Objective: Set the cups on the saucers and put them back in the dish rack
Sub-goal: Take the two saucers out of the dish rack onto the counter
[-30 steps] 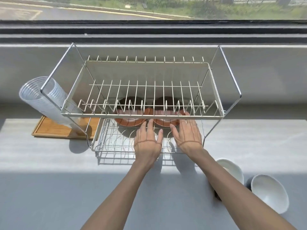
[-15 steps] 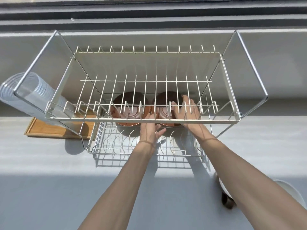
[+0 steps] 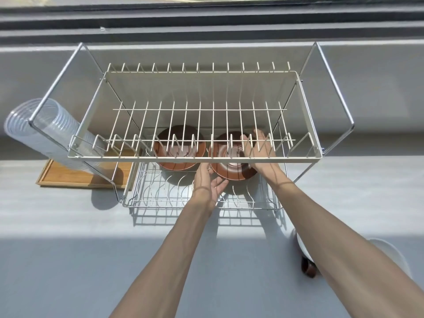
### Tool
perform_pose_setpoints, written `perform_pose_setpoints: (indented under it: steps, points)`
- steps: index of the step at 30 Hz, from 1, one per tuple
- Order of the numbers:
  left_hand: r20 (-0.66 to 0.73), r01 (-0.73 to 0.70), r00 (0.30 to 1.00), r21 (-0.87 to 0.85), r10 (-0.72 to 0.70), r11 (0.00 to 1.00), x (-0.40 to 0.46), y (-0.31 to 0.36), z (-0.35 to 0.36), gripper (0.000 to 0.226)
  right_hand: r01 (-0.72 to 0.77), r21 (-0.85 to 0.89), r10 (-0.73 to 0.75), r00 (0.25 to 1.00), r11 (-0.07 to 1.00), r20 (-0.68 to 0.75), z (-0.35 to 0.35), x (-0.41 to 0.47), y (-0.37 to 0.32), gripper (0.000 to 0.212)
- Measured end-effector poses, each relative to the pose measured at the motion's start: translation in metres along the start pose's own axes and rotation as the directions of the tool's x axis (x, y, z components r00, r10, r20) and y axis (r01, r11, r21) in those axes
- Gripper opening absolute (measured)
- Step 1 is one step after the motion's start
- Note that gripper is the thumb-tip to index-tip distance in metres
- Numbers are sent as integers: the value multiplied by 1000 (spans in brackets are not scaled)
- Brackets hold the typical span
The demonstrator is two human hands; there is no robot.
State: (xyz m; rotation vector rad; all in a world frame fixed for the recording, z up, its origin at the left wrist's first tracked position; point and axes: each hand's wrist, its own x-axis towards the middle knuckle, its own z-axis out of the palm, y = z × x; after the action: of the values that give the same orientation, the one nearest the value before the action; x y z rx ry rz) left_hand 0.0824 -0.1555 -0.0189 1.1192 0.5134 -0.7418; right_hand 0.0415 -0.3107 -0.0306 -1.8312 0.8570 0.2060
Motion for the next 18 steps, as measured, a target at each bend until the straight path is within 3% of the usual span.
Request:
perform_pose_setpoints:
  steps: [5, 8, 12, 18]
  points:
    - [-10, 4, 1000, -40, -4, 999, -20, -11, -8, 40, 144, -79, -160, 949, 986, -272, 17, -10, -16, 52]
    - [-29, 20, 999, -68, -22, 998, -34, -14, -15, 43, 115, -34, -119, 974, 993, -192, 22, -28, -13, 57]
    - [5, -19, 1000, -30, 19, 999, -54, -19, -29, 28, 86, -81, -105, 954, 993, -281, 26, -44, -7, 50]
    - [8, -74, 997, 54, 74, 996, -86, -26, -50, 27, 87, 40, -72, 956, 995, -283, 37, -78, 11, 54]
